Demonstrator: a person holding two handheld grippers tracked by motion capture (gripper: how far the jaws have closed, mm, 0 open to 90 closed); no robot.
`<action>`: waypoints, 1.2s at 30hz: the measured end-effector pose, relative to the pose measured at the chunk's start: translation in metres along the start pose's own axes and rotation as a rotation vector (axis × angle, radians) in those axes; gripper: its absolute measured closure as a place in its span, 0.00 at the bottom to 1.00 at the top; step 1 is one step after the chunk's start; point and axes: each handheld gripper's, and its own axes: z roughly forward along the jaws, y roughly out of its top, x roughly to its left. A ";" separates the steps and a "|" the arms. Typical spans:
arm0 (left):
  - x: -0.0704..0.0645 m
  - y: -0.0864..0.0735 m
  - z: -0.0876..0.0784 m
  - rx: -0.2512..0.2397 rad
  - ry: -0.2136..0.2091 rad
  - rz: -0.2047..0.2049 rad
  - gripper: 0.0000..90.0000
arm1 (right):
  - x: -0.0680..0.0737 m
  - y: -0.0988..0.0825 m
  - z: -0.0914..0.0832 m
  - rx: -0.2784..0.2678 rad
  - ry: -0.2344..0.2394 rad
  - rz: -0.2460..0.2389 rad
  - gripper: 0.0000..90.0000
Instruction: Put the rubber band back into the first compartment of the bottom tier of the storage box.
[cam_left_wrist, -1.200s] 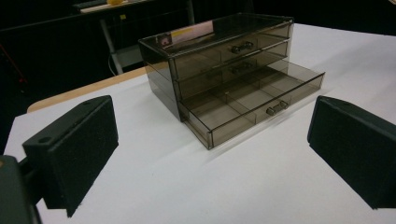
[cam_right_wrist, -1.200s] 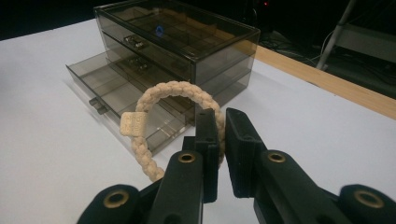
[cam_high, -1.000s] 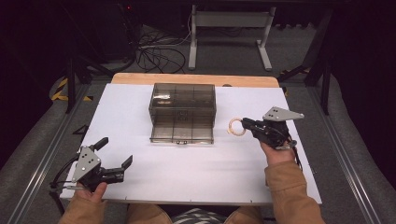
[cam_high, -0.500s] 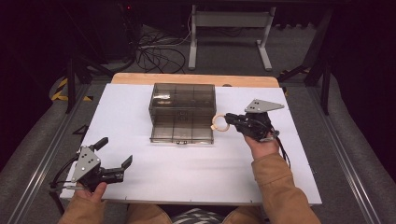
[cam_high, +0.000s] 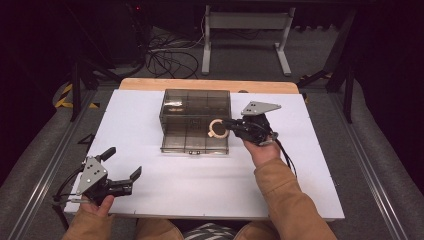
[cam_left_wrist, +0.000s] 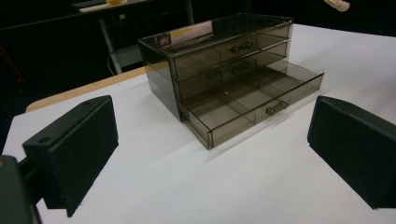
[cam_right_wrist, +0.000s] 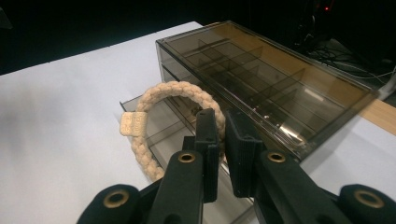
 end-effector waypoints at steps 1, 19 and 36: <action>0.000 0.000 0.000 0.000 0.000 0.000 0.03 | 0.001 0.001 0.003 0.005 0.003 -0.003 0.94; 0.000 0.000 0.000 0.001 -0.001 -0.001 0.03 | 0.016 0.012 0.047 0.009 0.046 -0.014 0.94; 0.000 -0.001 0.001 0.002 -0.004 -0.001 0.03 | 0.025 0.012 0.087 0.009 0.078 -0.002 0.94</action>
